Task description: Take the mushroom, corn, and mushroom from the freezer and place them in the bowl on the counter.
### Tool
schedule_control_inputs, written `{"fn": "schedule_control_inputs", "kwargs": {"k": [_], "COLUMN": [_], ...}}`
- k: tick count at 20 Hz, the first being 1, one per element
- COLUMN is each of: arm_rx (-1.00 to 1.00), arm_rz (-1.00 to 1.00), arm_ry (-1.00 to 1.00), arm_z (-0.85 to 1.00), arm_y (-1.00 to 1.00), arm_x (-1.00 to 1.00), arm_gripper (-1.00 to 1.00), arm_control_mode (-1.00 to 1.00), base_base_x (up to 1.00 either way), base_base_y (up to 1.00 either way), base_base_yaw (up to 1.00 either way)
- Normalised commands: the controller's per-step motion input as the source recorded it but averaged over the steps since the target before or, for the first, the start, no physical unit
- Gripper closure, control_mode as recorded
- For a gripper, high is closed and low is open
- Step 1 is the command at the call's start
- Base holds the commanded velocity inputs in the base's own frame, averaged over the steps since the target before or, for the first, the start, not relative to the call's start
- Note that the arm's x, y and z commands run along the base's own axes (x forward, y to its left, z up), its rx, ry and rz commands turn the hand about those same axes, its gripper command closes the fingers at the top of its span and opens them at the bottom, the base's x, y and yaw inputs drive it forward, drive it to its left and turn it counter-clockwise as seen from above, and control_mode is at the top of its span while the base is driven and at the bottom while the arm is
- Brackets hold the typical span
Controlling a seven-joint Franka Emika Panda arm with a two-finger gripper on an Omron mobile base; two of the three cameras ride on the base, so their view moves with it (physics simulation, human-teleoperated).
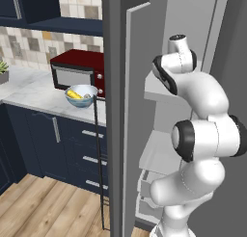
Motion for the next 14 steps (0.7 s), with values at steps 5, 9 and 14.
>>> {"fn": "schedule_control_inputs", "kwargs": {"k": [5,9,14], "arm_rx": [0.01,0.03,0.12], "arm_rz": [-0.11,-0.12,-0.06], "arm_ry": [-0.1,-0.07,-0.03], "arm_z": [0.05,0.03,0.25], "arm_y": [0.17,0.0,0.03], "arm_x": [-0.81,-1.0,-1.0], "arm_gripper": [1.0,1.0,1.0], "arm_control_mode": [-1.0,-1.0,-1.0], "base_base_x": [0.0,0.0,0.0], "base_base_y": [0.0,0.0,0.0], "base_base_yaw": [0.0,0.0,0.0]}}
